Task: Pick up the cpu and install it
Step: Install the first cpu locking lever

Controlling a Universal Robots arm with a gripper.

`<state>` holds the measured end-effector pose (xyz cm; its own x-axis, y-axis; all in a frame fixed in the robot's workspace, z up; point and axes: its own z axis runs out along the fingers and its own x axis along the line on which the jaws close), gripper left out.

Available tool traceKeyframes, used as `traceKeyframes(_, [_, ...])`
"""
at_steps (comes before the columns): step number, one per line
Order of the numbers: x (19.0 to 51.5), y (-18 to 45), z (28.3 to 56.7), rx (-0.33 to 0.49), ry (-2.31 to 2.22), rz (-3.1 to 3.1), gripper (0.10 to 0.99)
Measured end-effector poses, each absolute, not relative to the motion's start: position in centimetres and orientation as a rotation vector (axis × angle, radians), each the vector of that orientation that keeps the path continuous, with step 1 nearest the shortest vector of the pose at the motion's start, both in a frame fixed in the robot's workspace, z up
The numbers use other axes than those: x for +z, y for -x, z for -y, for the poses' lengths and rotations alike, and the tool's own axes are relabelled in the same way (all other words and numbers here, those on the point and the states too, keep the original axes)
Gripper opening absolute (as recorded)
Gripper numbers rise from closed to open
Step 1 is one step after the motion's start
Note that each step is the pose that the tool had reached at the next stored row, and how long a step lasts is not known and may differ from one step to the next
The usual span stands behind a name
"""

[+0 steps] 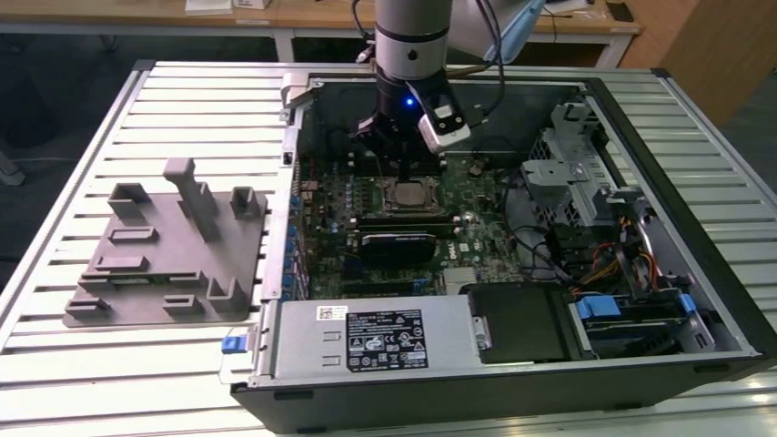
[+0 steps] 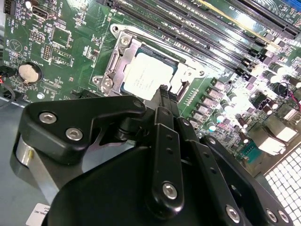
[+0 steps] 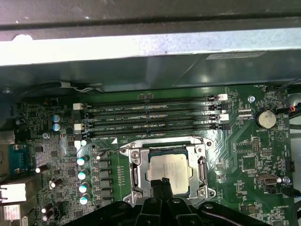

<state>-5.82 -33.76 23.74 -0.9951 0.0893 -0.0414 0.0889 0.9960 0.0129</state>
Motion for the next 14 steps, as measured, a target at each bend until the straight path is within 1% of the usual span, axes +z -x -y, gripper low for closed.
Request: traceKeyframes(14, [23.7, 6.8, 33.8, 0.017, -0.138, -3.097, 0.106])
